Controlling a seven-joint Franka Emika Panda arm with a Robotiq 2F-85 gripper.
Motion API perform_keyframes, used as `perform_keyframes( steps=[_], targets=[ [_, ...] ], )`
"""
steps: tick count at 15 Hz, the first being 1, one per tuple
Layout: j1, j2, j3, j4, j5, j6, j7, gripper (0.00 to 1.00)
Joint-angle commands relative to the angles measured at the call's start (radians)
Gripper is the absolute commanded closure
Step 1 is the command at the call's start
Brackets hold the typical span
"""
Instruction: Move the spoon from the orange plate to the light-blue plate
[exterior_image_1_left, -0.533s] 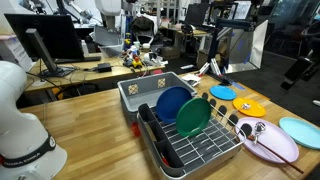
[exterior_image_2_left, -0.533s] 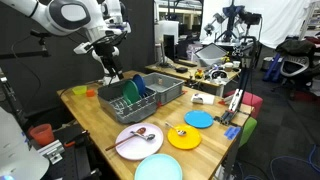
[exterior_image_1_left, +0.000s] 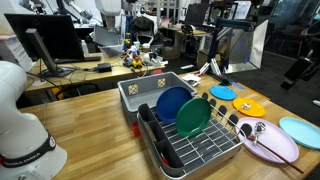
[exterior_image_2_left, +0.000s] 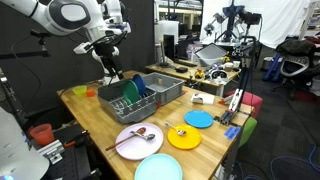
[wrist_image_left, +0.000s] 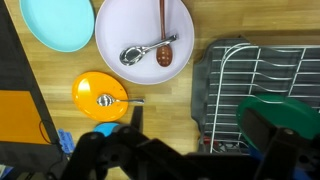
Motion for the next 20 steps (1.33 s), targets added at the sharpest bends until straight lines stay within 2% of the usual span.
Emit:
perform_keyframes(
  steps=[1, 18, 20],
  targets=[
    [0.016, 0.001, -0.016, 0.002, -0.011, -0.003, 0.008, 0.0],
    [0.016, 0.001, -0.016, 0.002, -0.011, -0.003, 0.008, 0.0],
    [-0.002, 0.009, -0.012, 0.005, -0.022, 0.023, 0.034, 0.0]
  ],
)
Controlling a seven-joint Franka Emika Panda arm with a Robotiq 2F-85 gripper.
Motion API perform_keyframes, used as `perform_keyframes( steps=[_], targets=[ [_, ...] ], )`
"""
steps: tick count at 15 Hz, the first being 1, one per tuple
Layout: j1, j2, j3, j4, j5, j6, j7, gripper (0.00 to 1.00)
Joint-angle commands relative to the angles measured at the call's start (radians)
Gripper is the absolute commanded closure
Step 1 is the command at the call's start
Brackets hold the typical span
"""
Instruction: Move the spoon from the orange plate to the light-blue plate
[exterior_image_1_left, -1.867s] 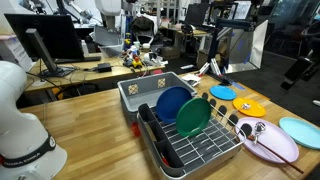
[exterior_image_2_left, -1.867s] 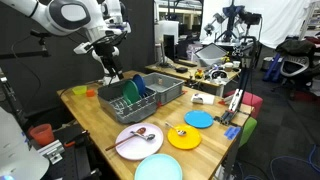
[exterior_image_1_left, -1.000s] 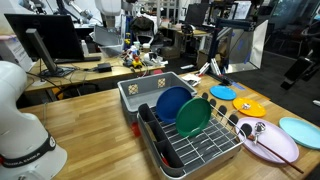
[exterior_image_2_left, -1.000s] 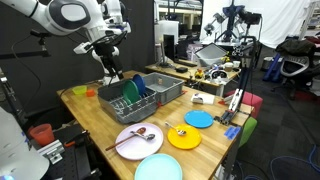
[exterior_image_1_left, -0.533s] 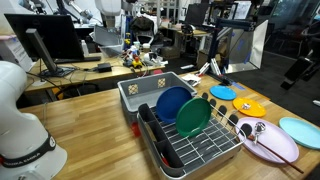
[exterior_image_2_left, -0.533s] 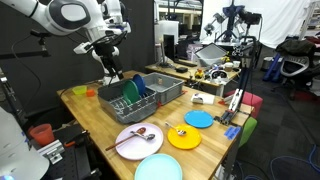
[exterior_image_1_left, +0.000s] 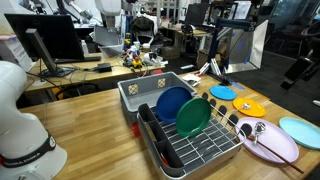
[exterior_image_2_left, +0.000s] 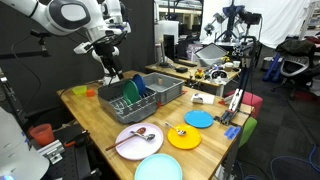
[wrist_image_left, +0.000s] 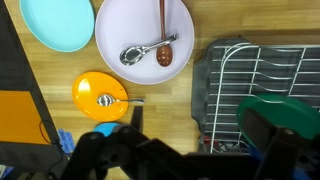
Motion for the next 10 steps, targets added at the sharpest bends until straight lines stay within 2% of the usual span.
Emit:
perform_keyframes(
  steps=[1, 5, 10],
  targets=[
    [-0.012, 0.015, -0.01, 0.008, -0.028, 0.04, 0.046, 0.0],
    [-0.085, 0.04, 0.0, 0.016, -0.109, 0.122, 0.124, 0.0],
    [-0.123, 0.155, -0.031, 0.041, -0.109, 0.137, 0.155, 0.0]
  ],
)
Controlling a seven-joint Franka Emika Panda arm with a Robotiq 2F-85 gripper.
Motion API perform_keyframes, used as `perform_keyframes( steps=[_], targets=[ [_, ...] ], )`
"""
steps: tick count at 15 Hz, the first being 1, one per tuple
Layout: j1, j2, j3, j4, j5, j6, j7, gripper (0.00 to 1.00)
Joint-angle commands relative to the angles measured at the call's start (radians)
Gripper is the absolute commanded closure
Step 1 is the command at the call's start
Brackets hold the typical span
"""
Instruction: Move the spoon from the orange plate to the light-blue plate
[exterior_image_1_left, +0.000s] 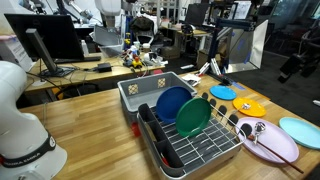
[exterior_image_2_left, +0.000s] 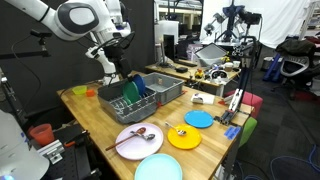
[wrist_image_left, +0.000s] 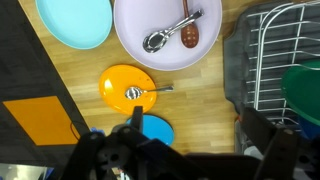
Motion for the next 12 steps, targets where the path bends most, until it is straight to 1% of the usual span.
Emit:
perform_keyframes(
  steps=[1, 4, 5, 7, 12],
  targets=[
    [-0.022, 0.112, -0.019, 0.043, -0.015, 0.02, 0.038, 0.0],
    [-0.032, 0.192, -0.042, 0.071, -0.023, 0.026, 0.062, 0.0],
    [-0.008, 0.141, -0.052, 0.04, -0.007, 0.012, 0.036, 0.0],
    [-0.005, 0.161, -0.059, 0.048, -0.007, 0.013, 0.037, 0.0],
    [-0.001, 0.149, -0.057, 0.048, -0.006, 0.012, 0.036, 0.0]
  ],
)
